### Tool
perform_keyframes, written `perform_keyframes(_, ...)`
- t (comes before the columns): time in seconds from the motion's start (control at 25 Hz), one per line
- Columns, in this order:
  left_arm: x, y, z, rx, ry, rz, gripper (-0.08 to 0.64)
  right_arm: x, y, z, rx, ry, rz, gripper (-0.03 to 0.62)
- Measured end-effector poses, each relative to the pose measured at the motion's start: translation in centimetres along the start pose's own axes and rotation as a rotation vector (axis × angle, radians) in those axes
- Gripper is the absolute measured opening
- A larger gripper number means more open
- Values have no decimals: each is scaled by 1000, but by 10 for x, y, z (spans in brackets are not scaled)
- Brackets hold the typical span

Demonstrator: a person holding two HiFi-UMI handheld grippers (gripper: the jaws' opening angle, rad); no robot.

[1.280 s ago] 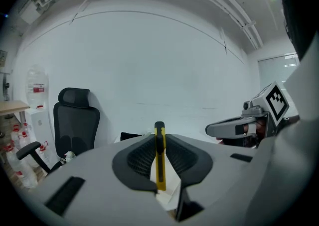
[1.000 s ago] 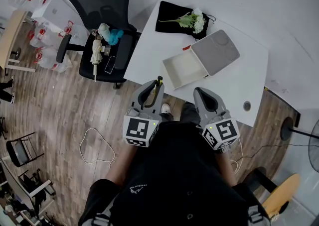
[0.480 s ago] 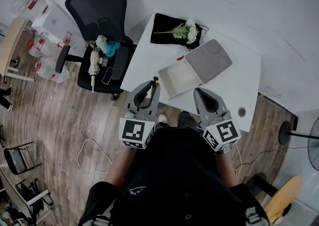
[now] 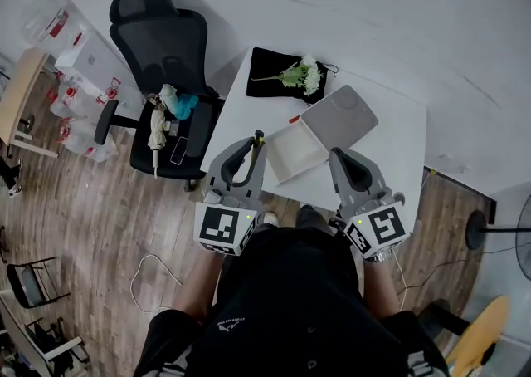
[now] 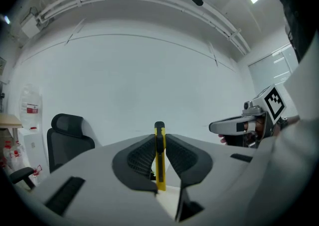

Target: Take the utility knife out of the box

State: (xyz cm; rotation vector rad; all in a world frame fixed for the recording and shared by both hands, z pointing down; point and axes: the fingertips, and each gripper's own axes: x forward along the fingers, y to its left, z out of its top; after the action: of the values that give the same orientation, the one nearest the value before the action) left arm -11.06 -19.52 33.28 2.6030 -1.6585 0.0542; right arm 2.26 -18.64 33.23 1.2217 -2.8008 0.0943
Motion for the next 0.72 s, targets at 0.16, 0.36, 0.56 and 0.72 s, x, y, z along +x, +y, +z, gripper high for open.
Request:
perform_keyframes(0.16,4,5,28,20,-47,-3,63,3,-5,23,-49,-37,-1,5)
perform_keyframes(0.36,10,10,58,61,-95,2,63,5,-10,55,-106,-90,-4,3)
perform_keyframes(0.56,17,8,80,120,-117,-21,63,8,-11,82,-177,-131,9,3)
perform_keyframes(0.72,21,5,98,157,-151,-35,63,11,-14,103,-221,-162,9,3)
